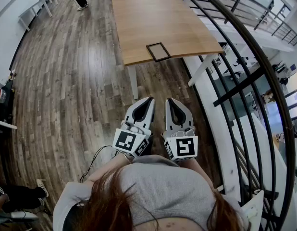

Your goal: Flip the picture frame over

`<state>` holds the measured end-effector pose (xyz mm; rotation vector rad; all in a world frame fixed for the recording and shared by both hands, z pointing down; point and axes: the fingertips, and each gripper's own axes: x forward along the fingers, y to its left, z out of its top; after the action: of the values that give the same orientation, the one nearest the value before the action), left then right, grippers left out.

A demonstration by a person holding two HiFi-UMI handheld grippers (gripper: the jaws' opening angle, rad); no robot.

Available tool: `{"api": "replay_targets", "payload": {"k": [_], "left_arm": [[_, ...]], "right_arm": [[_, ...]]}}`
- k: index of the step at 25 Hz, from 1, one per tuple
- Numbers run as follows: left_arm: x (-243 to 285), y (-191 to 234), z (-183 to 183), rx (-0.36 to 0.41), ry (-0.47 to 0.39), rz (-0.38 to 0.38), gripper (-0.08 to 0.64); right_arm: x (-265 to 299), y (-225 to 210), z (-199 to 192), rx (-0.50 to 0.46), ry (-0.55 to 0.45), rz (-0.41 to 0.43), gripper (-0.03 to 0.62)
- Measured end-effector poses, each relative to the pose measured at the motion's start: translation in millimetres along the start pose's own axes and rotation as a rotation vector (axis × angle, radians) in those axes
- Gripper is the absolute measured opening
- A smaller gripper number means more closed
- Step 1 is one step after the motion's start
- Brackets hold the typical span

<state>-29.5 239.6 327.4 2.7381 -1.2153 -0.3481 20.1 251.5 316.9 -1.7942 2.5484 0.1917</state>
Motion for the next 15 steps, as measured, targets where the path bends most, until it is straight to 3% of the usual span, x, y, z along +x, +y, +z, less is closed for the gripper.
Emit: {"api": "replay_targets", "payload": {"k": [7,15], "left_arm": [[31.1,21.3,-1.2,0.010,-0.006,-0.008,0.006],[98.6,86.3,-6.6,-0.017,0.003,-0.008,0.006]], "right_arm": [[35.4,-17.8,-4.5,0.014,-0.007,-0.008,0.015],[121.3,-44.0,-23.1,0.026,-0.004,-0.004,0.015]]}}
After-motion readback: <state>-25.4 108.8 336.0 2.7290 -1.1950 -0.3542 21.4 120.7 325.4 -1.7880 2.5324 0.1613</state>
